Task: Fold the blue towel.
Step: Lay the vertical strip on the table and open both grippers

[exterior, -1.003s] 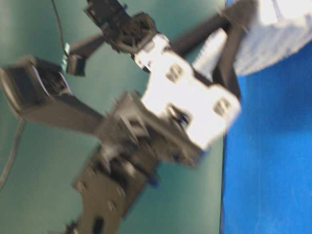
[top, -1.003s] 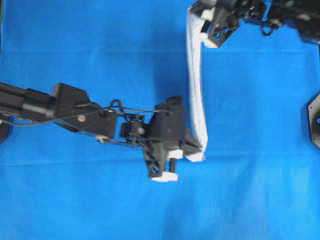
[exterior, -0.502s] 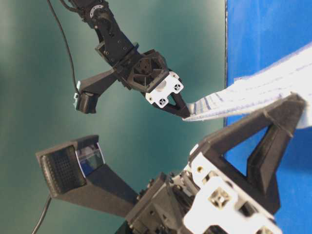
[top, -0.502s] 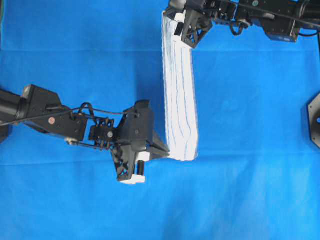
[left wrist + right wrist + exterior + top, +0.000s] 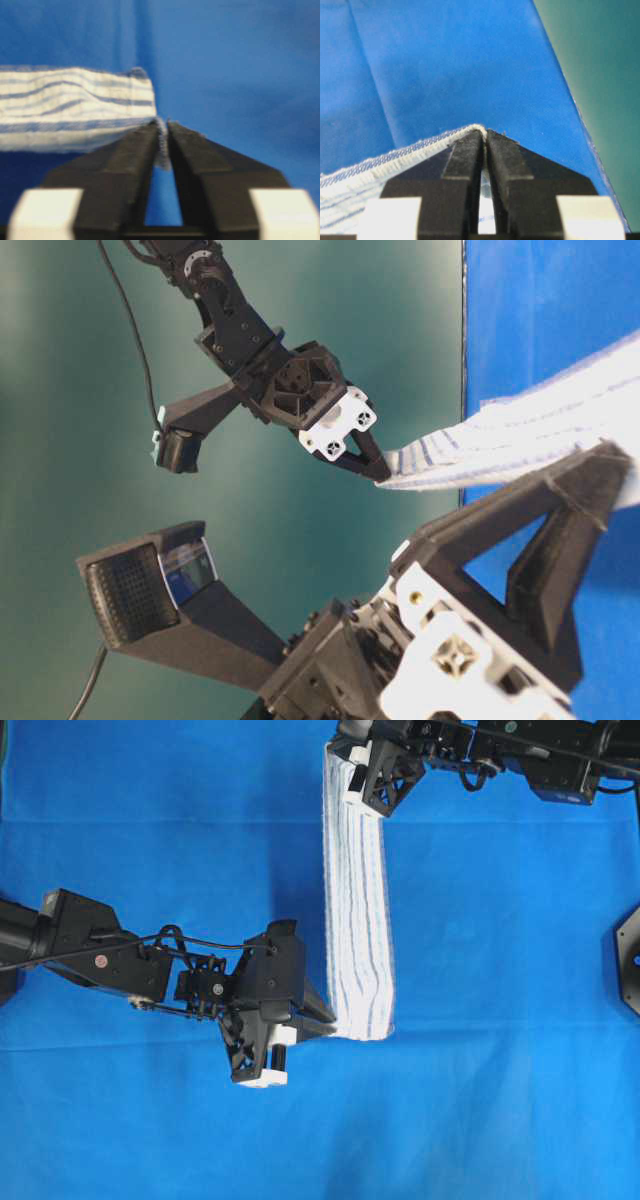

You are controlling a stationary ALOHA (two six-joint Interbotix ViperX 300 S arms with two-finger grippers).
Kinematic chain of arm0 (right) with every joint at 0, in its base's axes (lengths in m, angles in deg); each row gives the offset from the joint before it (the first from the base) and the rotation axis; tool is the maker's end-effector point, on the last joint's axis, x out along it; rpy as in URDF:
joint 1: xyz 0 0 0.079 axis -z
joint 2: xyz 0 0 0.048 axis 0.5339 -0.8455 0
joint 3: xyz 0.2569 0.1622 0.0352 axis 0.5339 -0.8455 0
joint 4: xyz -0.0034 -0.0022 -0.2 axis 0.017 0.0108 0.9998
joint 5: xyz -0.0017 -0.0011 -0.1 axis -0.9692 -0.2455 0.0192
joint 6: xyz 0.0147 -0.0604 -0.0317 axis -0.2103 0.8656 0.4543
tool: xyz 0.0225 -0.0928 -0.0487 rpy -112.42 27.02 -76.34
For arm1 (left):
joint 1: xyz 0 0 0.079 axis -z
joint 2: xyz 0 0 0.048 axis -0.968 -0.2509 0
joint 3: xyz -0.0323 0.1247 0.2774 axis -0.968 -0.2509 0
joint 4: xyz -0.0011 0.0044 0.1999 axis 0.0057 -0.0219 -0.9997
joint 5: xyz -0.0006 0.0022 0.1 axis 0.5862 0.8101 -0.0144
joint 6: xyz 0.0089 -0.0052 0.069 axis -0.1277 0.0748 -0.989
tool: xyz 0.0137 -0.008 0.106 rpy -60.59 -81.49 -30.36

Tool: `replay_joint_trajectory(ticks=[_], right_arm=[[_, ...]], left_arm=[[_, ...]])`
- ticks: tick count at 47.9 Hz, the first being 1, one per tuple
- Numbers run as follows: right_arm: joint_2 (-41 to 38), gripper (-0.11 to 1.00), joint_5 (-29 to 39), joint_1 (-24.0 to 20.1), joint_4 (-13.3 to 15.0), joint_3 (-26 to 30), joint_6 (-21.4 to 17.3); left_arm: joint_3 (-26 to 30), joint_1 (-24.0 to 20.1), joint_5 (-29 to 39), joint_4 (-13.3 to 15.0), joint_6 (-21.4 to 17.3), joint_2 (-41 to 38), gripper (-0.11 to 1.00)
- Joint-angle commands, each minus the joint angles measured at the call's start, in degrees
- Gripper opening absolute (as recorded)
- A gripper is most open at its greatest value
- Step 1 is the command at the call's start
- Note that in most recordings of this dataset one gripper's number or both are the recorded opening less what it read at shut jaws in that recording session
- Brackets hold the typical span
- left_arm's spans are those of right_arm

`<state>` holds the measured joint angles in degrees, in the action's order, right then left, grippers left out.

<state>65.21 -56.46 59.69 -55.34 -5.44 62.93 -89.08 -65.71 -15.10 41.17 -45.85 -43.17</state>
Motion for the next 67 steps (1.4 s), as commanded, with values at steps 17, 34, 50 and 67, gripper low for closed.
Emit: replay_joint_trajectory(ticks=[17, 34, 50, 67], right_arm=[[6.15, 0.58, 0.70, -0.18, -0.09, 0.26, -0.09], [16.00, 0.51, 0.88, -0.97, -0.18, -6.68, -0.88], [30.32, 0.51, -7.38, -7.56, -1.05, -20.83, -4.22], [39.20, 0.51, -16.44, -18.11, -1.41, -31.64, -9.76]], left_arm=[[0.18, 0.44, 13.10, 0.09, -0.09, 8.79, 0.48], [-5.36, -0.88, 16.35, -0.09, -1.05, 21.01, 0.49], [-16.79, -7.73, 2.81, -0.26, -2.99, 33.22, 0.50], [-26.46, -10.81, -9.32, -0.26, -7.82, 40.17, 0.50]])
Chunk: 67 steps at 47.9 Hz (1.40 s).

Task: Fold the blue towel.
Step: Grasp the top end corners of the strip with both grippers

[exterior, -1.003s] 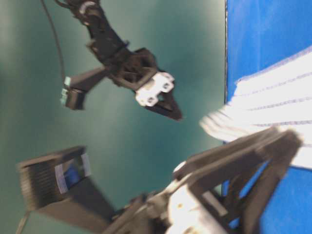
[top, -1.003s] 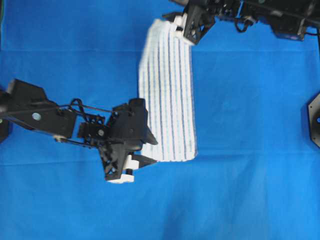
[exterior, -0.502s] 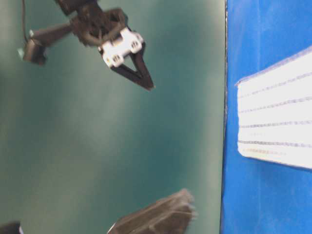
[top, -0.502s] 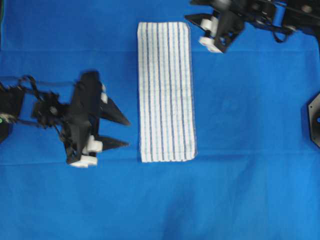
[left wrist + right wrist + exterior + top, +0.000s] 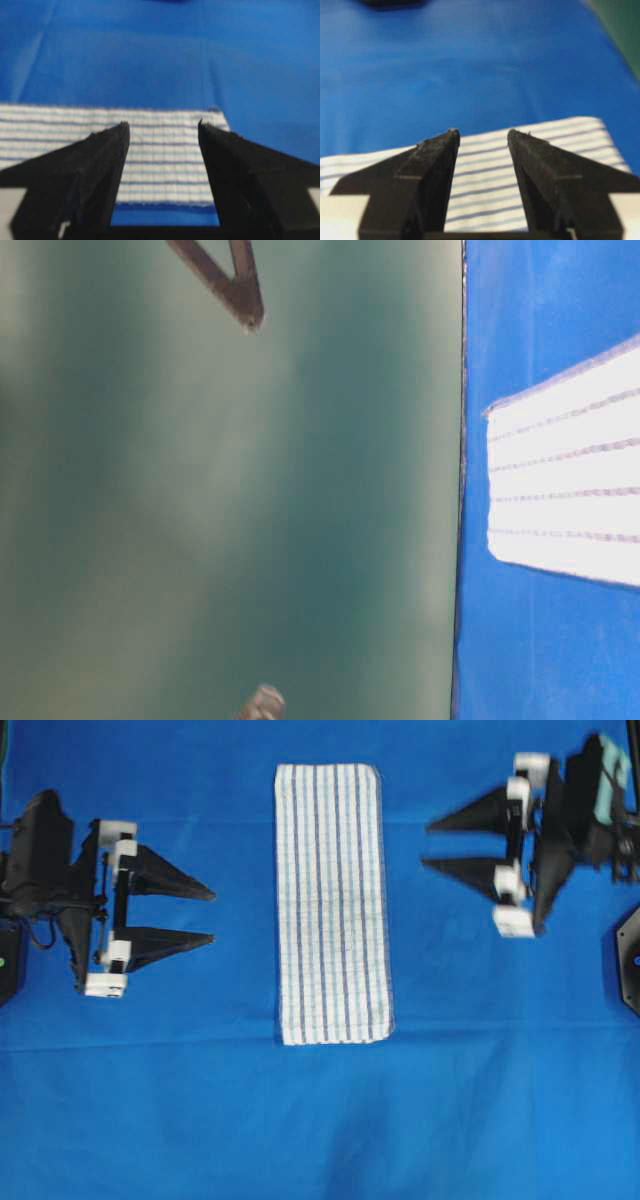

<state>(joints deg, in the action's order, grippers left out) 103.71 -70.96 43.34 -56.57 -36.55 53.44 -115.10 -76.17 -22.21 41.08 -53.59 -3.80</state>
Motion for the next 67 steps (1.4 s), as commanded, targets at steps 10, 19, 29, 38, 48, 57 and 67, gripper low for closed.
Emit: replay_joint_trajectory(ticks=[10, 19, 29, 38, 48, 57, 67], right_arm=[[-0.09, 0.51, -4.22, -2.64, -0.26, -1.23, -0.62], [-0.35, 0.51, -4.31, -2.64, -0.26, -1.14, -0.62], [-1.14, 0.53, -4.31, -0.79, -0.26, -0.53, -0.62], [-6.86, 0.64, -3.96, 6.24, -0.18, 2.20, -0.09], [-15.47, 0.66, -4.04, 14.24, 1.58, 6.42, 0.53], [-25.22, 0.66, -4.22, 19.07, 2.90, 10.72, 0.70], [-34.89, 0.66, -5.01, 22.68, 4.92, 14.94, 0.70]], left_arm=[[-1.32, -0.62, -3.16, -0.18, -0.09, 1.41, 0.50], [-1.32, -0.62, -3.16, -0.18, -0.09, 1.23, 0.50], [-0.09, -2.29, -3.69, -0.18, -0.09, -0.79, 0.56], [3.52, -9.14, -3.69, -0.09, -0.09, -8.09, 0.77], [8.35, -19.07, -5.45, -0.09, 0.00, -21.01, 0.86], [12.66, -25.14, -7.82, -0.09, -0.18, -32.08, 0.86], [17.93, -29.27, -8.17, -0.09, -0.26, -40.69, 0.87]])
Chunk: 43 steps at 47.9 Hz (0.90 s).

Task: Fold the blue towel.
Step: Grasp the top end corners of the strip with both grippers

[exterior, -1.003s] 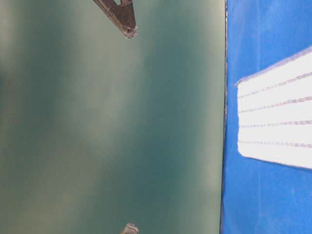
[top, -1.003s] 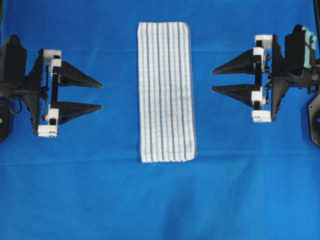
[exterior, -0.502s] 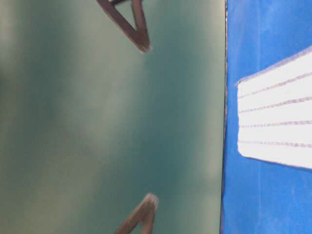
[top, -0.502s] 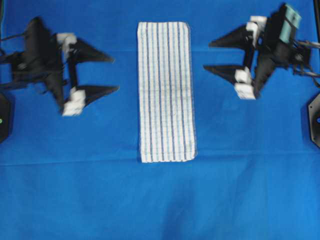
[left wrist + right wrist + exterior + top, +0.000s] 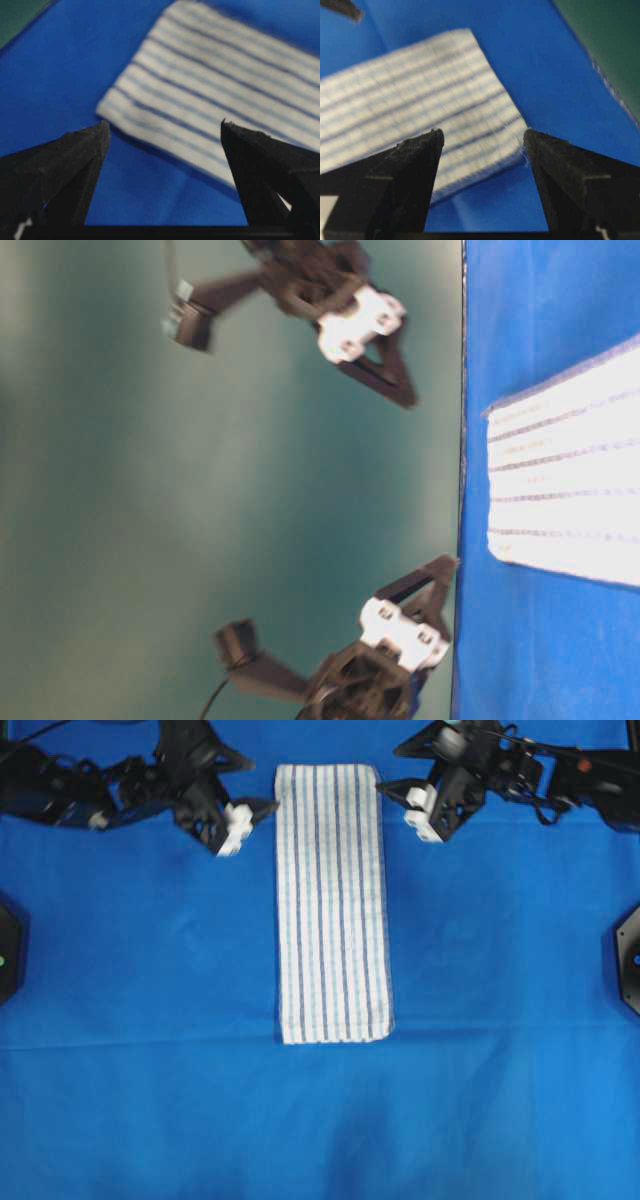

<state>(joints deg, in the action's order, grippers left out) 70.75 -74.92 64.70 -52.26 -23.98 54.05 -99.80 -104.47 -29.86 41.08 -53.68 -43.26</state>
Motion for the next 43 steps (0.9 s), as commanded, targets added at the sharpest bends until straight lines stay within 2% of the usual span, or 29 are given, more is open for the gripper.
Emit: replay_joint_trajectory(ticks=[1, 16, 30, 33, 36, 39, 43], right_arm=[[-2.72, 0.66, -1.23, 1.76, 0.70, 2.72, 0.09], [-13.01, 0.66, -2.81, 4.57, 1.49, 7.91, 0.09], [-15.21, 0.65, -2.46, 4.57, 1.76, 8.44, 0.00], [-15.47, 0.62, -2.29, 4.57, 1.76, 8.35, 0.00], [-15.64, 0.56, -1.93, 4.31, 1.76, 8.35, 0.00], [-15.64, 0.41, -1.49, 3.87, 1.76, 8.26, -0.09], [-15.64, 0.17, -1.41, 3.52, 1.76, 8.09, -0.09]], left_arm=[[3.08, -1.23, -0.62, -0.18, -0.18, -1.93, 0.86], [9.84, -3.08, -1.32, -0.18, -0.26, -10.81, 0.86], [11.34, -3.25, -1.14, -0.18, -0.26, -14.50, 0.80], [11.43, -3.25, -1.14, -0.18, -0.26, -14.50, 0.72], [11.51, -3.25, -1.23, -0.18, -0.70, -14.59, 0.59], [11.60, -3.08, -1.32, -0.09, -1.49, -14.85, 0.43], [11.87, -2.55, -1.32, -0.09, -2.37, -15.12, 0.24]])
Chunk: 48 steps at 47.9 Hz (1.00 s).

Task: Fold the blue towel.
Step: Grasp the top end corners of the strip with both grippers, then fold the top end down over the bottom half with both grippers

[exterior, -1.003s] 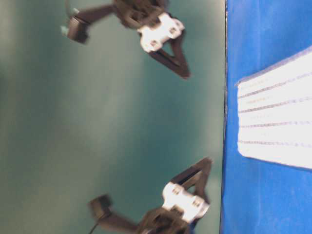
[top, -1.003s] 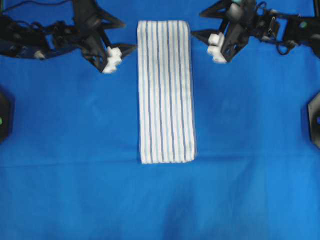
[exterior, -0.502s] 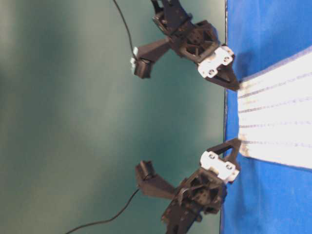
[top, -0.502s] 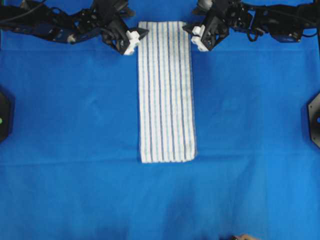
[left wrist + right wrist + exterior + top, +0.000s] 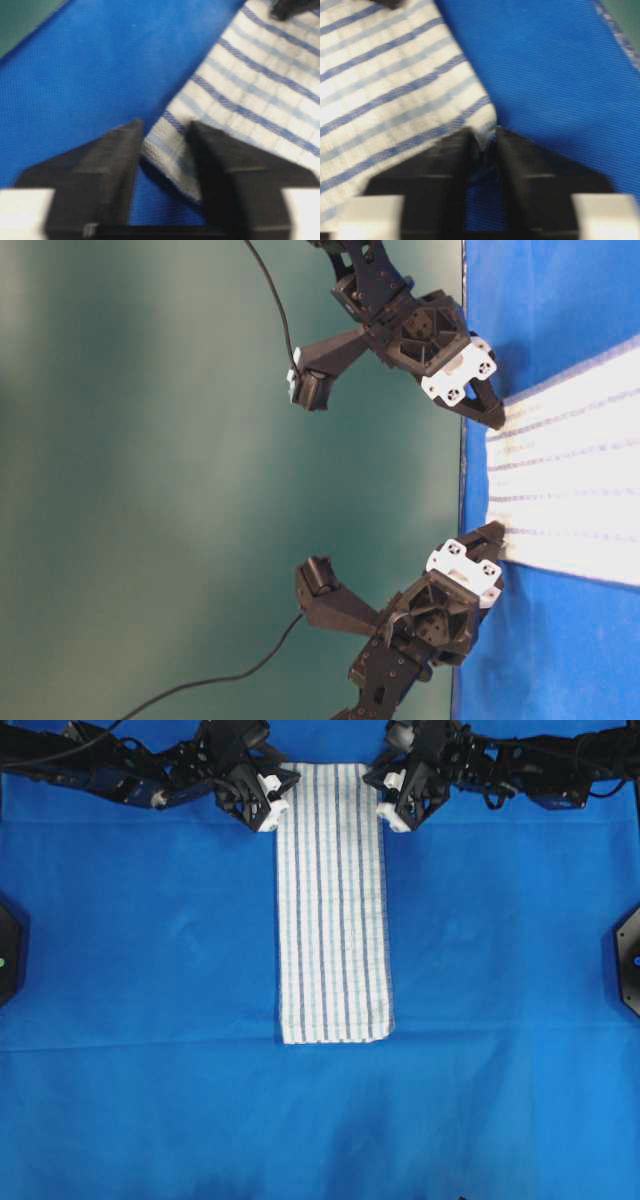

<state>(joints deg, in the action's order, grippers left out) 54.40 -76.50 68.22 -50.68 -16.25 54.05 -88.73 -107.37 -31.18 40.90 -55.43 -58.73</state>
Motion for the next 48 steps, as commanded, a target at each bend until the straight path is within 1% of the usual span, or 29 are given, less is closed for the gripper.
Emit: replay_joint_trajectory(ticks=[1, 2, 5, 7, 15, 21, 29, 38, 48], right_arm=[[0.70, 0.11, 0.18, -0.09, 0.09, 0.26, -0.09], [0.70, 0.07, 0.26, -0.09, 0.09, 0.26, -0.09], [0.70, 0.07, 0.35, -0.26, 0.18, 0.09, -0.09], [0.70, 0.07, 0.53, -0.26, 0.18, 0.09, -0.18], [0.70, 0.07, 1.67, -0.18, 0.09, 0.53, -0.26], [1.32, 0.07, 2.29, 0.79, 0.00, 1.05, -0.44], [2.37, 0.07, 2.29, 2.55, -0.09, 1.67, -0.44], [3.16, 0.07, 2.29, 3.52, -0.09, 2.46, -0.44], [3.52, 0.07, 2.37, 3.52, -0.18, 2.72, -0.70]], left_arm=[[0.88, 0.44, 0.00, 0.00, -0.88, 0.18, 0.20], [0.97, 0.62, 0.00, 0.00, -0.97, 0.09, 0.16], [1.23, 0.97, 0.00, 0.00, -1.41, -0.18, 0.06], [1.41, 1.05, 0.00, 0.00, -1.49, -0.26, 0.04], [1.58, 0.70, 0.35, 0.09, -1.85, 0.09, 0.04], [2.29, 0.00, 1.85, 0.00, -3.52, 1.67, 0.04], [4.92, -1.67, 4.92, 0.00, -6.15, 2.37, 0.04], [7.12, -2.81, 7.03, 0.00, -7.73, 2.11, 0.04], [6.77, -2.64, 7.03, 0.00, -7.82, 2.72, 0.04]])
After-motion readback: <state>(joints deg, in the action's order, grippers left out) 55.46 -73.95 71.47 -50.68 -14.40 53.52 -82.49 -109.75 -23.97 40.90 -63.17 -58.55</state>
